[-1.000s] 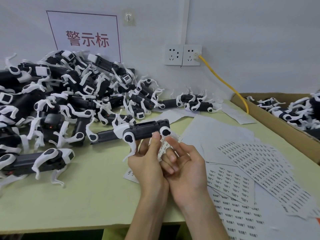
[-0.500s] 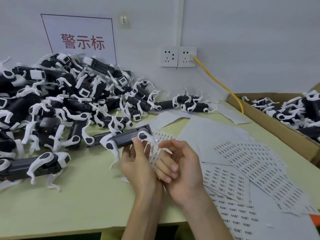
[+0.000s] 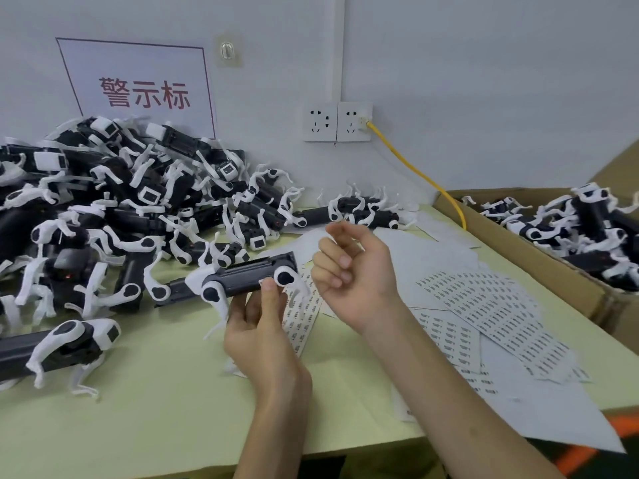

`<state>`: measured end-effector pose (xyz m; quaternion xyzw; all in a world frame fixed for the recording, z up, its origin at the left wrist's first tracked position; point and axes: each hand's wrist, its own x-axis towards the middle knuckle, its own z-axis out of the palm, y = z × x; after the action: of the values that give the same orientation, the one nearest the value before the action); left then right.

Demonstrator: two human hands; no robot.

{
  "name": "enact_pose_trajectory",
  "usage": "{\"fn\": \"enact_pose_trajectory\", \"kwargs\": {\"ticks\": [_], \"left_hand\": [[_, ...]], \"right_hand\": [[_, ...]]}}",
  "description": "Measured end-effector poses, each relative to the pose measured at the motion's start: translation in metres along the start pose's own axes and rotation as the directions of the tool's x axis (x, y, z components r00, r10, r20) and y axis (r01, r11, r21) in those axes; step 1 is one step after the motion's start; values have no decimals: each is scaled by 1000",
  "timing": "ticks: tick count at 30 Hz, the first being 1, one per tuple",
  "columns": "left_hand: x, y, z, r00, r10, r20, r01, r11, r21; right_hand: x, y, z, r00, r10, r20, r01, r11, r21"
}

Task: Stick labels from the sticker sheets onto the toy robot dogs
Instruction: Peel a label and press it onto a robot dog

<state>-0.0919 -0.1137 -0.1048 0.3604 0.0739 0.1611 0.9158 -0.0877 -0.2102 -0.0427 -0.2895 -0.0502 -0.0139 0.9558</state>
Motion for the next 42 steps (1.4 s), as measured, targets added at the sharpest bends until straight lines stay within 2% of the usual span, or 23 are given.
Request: {"fn": "enact_pose_trajectory", "kwargs": {"ticks": [1,2,3,4,5,6,7,9,11,13,16,18,20,22,24,26,28,30,32,37,38,40,42], "left_hand": [[-1,2,1,1000,15,17,-16,1000,27],[-4,3,2,999,33,43,-35,998,50],[-6,5,3,995,51,84,-57,996,70],[-9,6,5,988,72,137,-85,992,93],[-11,8,6,977,91,191,-115,986,119],[-12,9,8,964,104,243,-142,979,145],[-13,10,9,951,107,290,-159,973,165],[-10,11,12,922,88,376,-177,962,208],[-4,12,17,878,44,477,-218,923,316],[6,10,23,819,-83,568,-234,856,461],[22,12,34,734,-305,607,-222,736,639],[33,17,35,677,-272,684,-386,660,644],[44,24,31,612,-225,758,-523,604,602],[56,30,25,594,-218,775,-574,560,598],[67,31,18,604,-206,770,-599,521,609],[73,30,13,615,-198,763,-608,497,619],[74,28,12,612,-201,765,-622,475,623],[74,26,13,599,-216,771,-629,469,620],[75,24,17,573,-240,784,-659,433,615],[92,25,21,516,-320,795,-775,222,592],[99,24,21,528,-302,794,-801,134,584],[110,21,19,584,-220,781,-811,-147,566],[121,19,14,675,-129,726,-706,-397,586]], "right_hand": [[1,-2,3,997,-71,12,72,986,-152],[0,-5,5,983,-175,51,180,900,-397],[-4,-7,7,953,-271,136,291,687,-666],[-6,-9,9,923,-311,226,345,413,-843],[-7,-13,7,919,-274,283,341,193,-920],[-8,-19,6,935,-191,299,317,71,-946],[-10,-26,6,951,-100,292,297,39,-954],[-13,-37,0,962,32,271,268,69,-961],[-16,-45,-11,970,18,242,241,41,-970],[-20,-49,-23,986,-27,164,166,102,-981],[-25,-58,-45,975,-165,-151,-77,384,-920],[-27,-71,-60,918,-133,-374,-211,634,-744],[-30,-94,-71,885,-110,-452,-168,830,-531],[-28,-134,-82,857,-181,-483,-4,934,-358],[-25,-189,-88,839,-304,-451,240,951,-194],[-26,-248,-90,812,-437,-387,455,889,-48],[-29,-288,-90,747,-537,-392,570,821,-39],[-26,-298,-96,644,-599,-475,627,770,-120],[-17,-279,-102,603,-600,-526,603,774,-192],[7,-196,-105,798,-331,-503,225,939,-260],[13,-182,-101,822,-290,-491,166,946,-280],[27,-158,-90,857,-240,-456,82,937,-340],[39,-137,-77,891,-198,-409,26,921,-388]]}}
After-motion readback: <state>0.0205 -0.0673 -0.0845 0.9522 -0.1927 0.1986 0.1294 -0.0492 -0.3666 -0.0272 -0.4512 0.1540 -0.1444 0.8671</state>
